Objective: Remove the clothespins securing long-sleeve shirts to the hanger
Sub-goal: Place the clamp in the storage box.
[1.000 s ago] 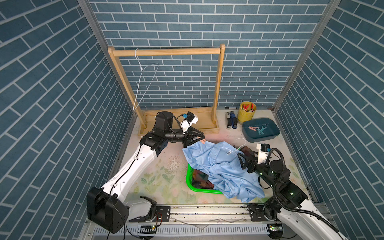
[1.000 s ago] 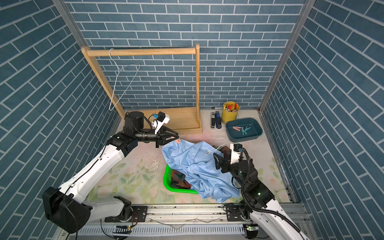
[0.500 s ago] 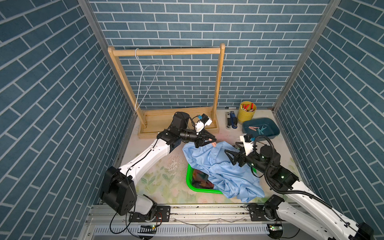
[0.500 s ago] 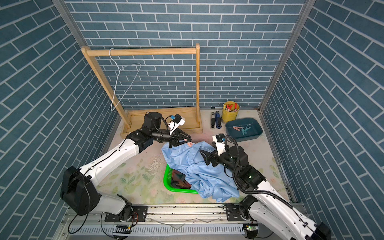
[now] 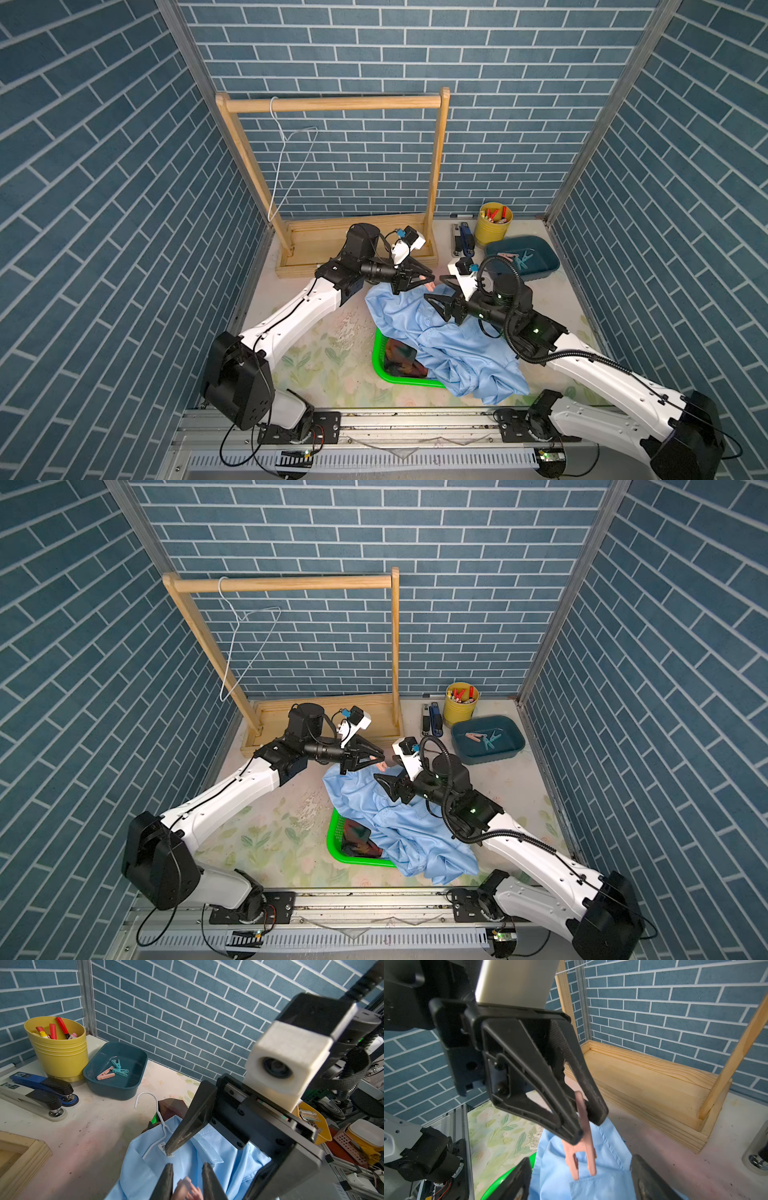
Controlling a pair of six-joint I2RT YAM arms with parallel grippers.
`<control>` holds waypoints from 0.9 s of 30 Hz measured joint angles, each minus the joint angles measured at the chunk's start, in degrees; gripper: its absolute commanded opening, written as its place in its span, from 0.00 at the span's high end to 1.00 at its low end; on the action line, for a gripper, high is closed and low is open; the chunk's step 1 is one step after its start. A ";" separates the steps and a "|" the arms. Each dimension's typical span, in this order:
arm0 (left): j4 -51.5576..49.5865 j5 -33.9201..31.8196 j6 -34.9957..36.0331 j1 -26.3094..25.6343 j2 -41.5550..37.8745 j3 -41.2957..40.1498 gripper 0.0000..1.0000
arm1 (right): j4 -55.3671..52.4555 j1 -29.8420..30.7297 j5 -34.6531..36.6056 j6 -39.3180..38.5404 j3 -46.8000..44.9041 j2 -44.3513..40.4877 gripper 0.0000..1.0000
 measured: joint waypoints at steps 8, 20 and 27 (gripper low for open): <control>0.24 0.55 -0.07 0.00 0.00 -0.11 1.00 | 1.27 0.00 -0.46 -0.20 0.94 3.30 0.42; -0.52 0.61 0.46 -0.35 -0.31 -0.13 0.99 | 2.95 0.00 -1.36 -0.09 2.58 5.35 0.61; -0.57 0.68 0.85 -0.44 -0.48 -0.13 0.97 | 2.91 0.24 -2.45 -0.07 2.62 5.51 0.72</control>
